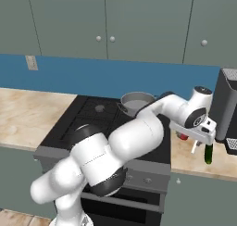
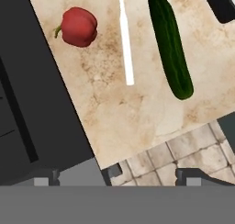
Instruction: Put the cucumber and bell pepper in the pot. Retrieve the spatula and lightly stir the vegetables in the pot.
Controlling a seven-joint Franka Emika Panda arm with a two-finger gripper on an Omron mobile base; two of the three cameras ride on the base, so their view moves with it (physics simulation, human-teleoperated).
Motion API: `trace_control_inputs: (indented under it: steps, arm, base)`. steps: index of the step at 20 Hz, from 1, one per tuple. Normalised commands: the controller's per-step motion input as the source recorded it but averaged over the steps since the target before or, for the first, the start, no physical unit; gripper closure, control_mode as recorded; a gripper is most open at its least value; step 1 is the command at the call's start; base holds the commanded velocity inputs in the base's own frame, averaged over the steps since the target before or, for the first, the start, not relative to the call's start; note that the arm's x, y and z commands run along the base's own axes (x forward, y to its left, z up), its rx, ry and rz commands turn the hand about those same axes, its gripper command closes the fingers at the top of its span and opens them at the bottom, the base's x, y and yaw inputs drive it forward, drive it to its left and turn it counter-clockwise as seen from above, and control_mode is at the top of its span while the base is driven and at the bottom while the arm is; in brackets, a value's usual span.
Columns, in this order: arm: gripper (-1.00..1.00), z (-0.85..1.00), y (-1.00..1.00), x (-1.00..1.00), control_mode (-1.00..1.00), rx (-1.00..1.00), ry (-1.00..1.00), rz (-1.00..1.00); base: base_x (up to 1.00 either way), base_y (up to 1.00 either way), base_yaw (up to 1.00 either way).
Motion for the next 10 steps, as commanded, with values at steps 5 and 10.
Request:
trace_control_inputs:
  steps: [5, 10]
  arm:
    - [-1.0, -0.01, 0.0, 0.0, -1.0, 0.0, 0.0, 0.0]
    - [-1.0, -0.09, -0.05, 0.0, -1.0, 0.0, 0.0, 0.0]
  base:
    - [0.0, 0.0, 0.0]
    - [0.0, 0.0, 0.0]
